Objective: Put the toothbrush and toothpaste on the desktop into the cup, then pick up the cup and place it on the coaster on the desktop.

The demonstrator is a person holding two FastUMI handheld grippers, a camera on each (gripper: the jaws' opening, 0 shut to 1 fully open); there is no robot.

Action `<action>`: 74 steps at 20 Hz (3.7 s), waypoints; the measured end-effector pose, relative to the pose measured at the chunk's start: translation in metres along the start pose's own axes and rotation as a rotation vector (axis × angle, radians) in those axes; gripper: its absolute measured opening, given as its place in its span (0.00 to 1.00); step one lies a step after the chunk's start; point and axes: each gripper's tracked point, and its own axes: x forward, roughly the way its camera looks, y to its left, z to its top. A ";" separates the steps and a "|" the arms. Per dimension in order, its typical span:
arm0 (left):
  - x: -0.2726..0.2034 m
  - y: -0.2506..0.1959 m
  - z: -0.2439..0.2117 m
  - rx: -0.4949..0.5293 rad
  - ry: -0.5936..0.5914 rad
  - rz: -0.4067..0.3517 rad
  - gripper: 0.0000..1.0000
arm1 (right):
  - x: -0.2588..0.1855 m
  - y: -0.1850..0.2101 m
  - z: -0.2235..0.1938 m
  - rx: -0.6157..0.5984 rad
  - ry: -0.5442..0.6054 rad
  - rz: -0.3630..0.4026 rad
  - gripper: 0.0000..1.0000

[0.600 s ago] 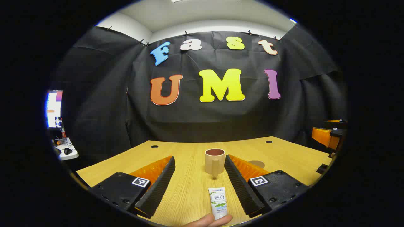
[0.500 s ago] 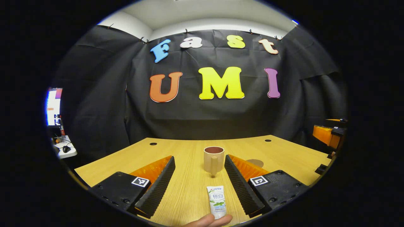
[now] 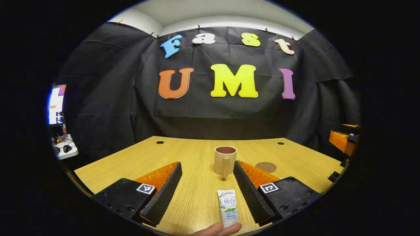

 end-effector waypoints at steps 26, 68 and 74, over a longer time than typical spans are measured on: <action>-0.008 -0.038 -0.137 0.034 0.541 -0.090 0.90 | 0.010 0.011 -0.063 0.008 0.143 0.040 0.95; -0.020 -0.019 -0.030 -0.027 0.104 -0.054 0.43 | 0.051 0.110 -0.185 0.103 0.682 0.165 0.14; -0.018 -0.018 -0.031 -0.028 0.114 -0.044 0.43 | 0.048 0.112 -0.182 0.116 0.653 0.211 0.01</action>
